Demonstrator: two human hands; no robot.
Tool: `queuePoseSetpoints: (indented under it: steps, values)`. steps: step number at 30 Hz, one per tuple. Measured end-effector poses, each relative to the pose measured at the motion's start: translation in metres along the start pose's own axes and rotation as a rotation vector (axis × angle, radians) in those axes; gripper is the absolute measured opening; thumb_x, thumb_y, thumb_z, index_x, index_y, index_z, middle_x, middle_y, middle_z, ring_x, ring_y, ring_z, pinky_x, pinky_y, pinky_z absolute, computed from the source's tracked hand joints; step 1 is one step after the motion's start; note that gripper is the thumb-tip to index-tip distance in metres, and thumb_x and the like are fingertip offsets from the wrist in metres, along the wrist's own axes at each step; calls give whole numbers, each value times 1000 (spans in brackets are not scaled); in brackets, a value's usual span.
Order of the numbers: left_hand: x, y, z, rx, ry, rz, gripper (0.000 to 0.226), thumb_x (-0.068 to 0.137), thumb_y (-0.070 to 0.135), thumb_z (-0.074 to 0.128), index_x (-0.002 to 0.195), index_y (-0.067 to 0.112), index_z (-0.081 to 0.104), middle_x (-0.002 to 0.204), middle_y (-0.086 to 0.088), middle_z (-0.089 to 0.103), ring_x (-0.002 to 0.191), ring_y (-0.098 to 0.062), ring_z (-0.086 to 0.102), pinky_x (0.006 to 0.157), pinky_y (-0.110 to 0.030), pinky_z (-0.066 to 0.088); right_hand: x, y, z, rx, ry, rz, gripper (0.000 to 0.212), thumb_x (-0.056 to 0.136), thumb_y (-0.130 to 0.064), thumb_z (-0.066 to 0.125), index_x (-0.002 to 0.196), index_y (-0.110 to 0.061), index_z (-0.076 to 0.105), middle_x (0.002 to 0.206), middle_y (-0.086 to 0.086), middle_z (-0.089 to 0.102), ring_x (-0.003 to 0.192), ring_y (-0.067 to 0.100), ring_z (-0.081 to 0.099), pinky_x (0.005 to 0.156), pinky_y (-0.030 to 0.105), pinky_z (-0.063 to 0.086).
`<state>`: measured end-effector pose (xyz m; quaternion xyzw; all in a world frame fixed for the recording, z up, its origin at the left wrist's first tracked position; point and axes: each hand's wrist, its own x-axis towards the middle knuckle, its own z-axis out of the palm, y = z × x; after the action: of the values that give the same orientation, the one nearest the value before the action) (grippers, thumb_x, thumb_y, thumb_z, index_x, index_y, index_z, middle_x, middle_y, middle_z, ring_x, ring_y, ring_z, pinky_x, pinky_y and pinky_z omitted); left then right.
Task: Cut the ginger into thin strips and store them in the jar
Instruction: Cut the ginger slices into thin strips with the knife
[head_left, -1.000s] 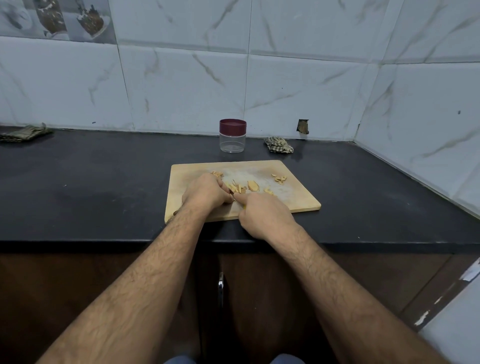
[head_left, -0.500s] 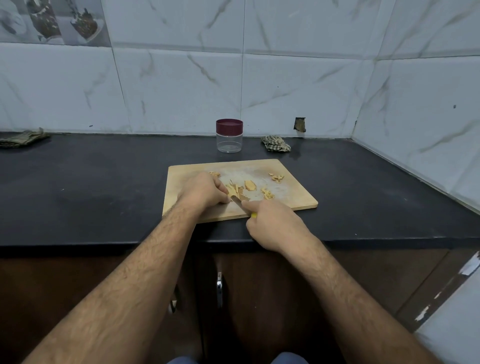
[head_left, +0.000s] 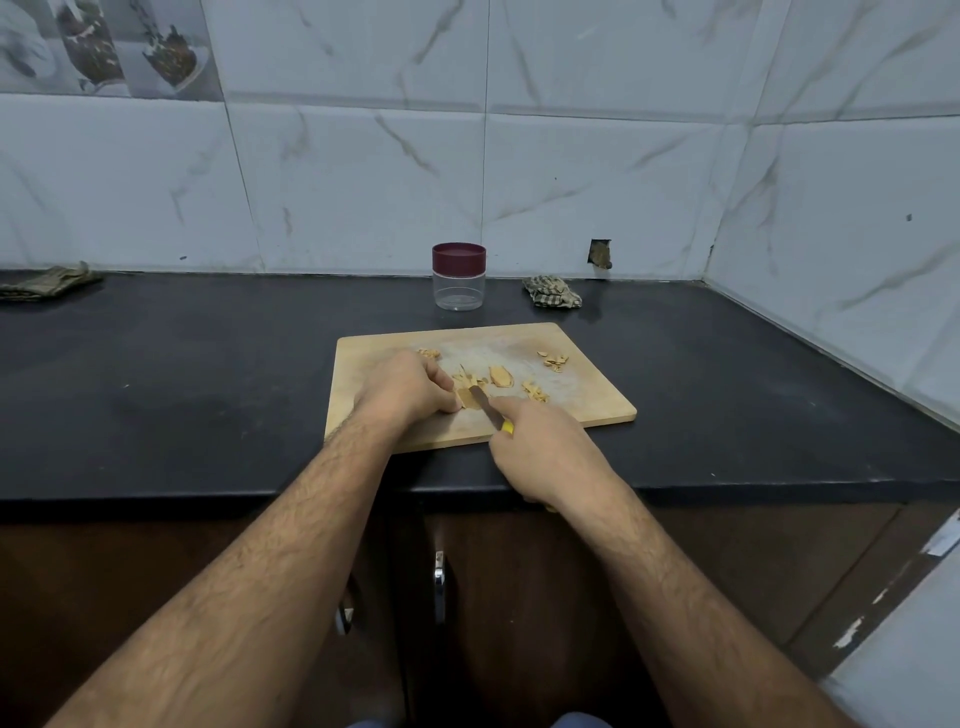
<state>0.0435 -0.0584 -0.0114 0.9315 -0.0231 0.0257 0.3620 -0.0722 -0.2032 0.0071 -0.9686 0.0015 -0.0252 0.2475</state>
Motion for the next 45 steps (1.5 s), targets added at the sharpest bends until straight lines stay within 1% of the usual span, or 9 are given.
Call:
queuePoseSetpoints:
  steps: [5,9,11,21,28,33,36,39,45]
  values:
    - [0,0,1,-14,5,-3,16,71,20,84,67,28,71,80,16,69,92,-9,63,90,-39,54,2,-3,3,6,-4,-12,52,93,-17,43,142,-32,47,126,0,61,95,23,63,82,41,57]
    - [-1,-1,3,-9,16,-7,14,71,21,83,66,28,72,80,16,70,90,-9,64,89,-39,55,6,-6,7,-56,15,-25,53,93,-15,41,143,-30,46,135,2,58,117,25,55,92,39,50]
    - [-1,-2,4,-8,20,-8,12,72,23,83,67,28,73,81,15,71,90,-9,64,88,-39,55,8,-8,10,-67,20,-26,55,94,-15,41,146,-31,43,136,2,58,121,26,52,90,37,47]
    - [-2,-1,4,-13,26,-26,11,73,25,81,67,28,73,85,17,72,93,-8,64,88,-37,54,11,-14,16,-129,13,-34,56,95,-14,43,148,-34,40,132,3,59,118,25,54,84,35,45]
    - [-1,1,2,-12,6,-34,14,76,23,82,68,29,72,88,18,71,94,-6,63,91,-36,53,12,-13,15,-147,6,-40,57,97,-16,42,150,-36,37,140,1,55,125,24,51,95,37,46]
    - [4,2,2,-15,12,-71,17,81,22,78,67,30,72,86,18,70,93,-8,62,87,-35,54,16,-10,13,-144,-10,-30,59,95,-14,41,149,-39,39,140,2,55,125,24,52,94,37,48]
    - [6,1,3,-6,25,-87,12,79,23,77,69,29,75,83,17,70,88,-8,62,82,-33,55,16,-8,13,-135,-14,-42,58,95,-14,41,147,-39,41,136,3,58,121,24,53,92,37,49]
    - [9,1,3,-13,16,-88,3,75,22,78,74,24,78,83,14,73,89,-10,64,84,-36,57,17,-6,12,-132,-9,-65,54,95,-16,42,145,-36,45,135,2,59,121,24,53,95,39,50]
    - [11,1,2,-20,13,-89,2,75,20,79,74,22,77,83,12,73,90,-10,65,86,-37,56,20,-3,10,-135,-14,-90,50,95,-18,42,143,-32,49,137,3,58,123,25,53,100,40,47]
